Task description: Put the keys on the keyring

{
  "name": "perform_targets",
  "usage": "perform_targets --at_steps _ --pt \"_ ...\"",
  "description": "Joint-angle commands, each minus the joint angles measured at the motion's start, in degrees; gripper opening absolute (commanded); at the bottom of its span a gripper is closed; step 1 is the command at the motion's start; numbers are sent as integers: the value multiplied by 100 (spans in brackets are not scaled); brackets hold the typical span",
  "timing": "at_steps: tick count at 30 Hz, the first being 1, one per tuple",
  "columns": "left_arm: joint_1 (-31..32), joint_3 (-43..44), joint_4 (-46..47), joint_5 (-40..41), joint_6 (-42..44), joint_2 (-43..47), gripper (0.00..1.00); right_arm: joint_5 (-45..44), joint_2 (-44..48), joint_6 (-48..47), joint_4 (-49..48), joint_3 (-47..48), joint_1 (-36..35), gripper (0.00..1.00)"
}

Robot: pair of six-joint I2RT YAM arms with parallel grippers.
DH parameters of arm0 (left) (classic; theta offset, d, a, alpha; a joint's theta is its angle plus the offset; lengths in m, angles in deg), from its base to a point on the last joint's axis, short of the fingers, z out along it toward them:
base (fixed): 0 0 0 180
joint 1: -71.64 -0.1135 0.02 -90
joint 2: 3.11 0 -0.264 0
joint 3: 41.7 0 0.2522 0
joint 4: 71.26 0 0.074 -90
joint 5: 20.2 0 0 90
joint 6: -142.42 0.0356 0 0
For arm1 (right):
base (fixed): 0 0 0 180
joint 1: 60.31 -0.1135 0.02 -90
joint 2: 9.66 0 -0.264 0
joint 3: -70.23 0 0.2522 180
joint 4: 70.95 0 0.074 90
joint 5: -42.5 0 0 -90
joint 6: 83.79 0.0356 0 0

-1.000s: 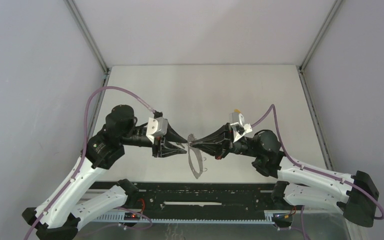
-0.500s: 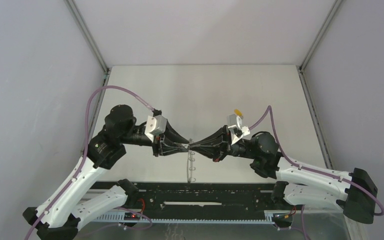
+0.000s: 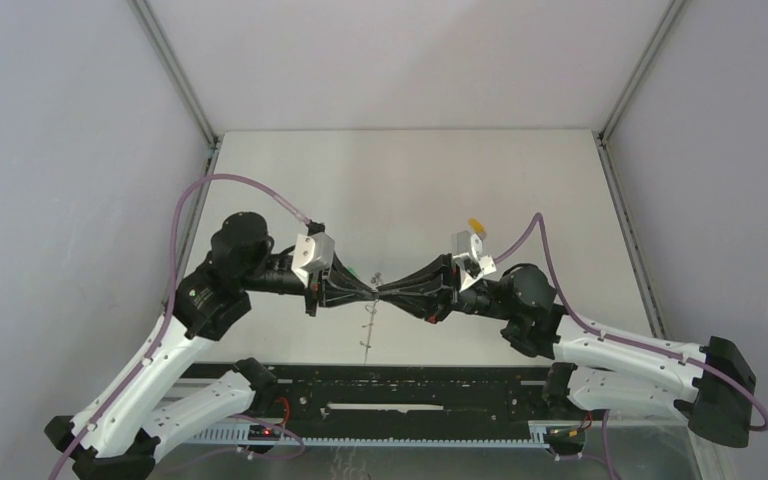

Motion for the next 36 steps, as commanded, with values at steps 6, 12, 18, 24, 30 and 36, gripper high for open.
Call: perform_targets --at_steps 6,12,18,24,30,36 --pt "12 314 -883 480 1346 -59 0 447 414 -1029 2857 1133 240 46" --pt "444 556 -1594 1060 2646 -152 0 544 35 -2184 5024 2233 240 49" --pt "512 704 -1703 1212 2858 -211 0 567 -422 -3026 6132 2944 41 47" --pt "550 711 -1715 1242 2822 -212 0 453 -664 -3221 6201 3184 -117 42" --pt "566 707 -1716 1228 2745 -194 0 70 -763 -3269 5963 3182 -319 41" --pt "598 676 -1715 1221 2737 -177 0 -113 -843 -3209 5780 3177 -354 35"
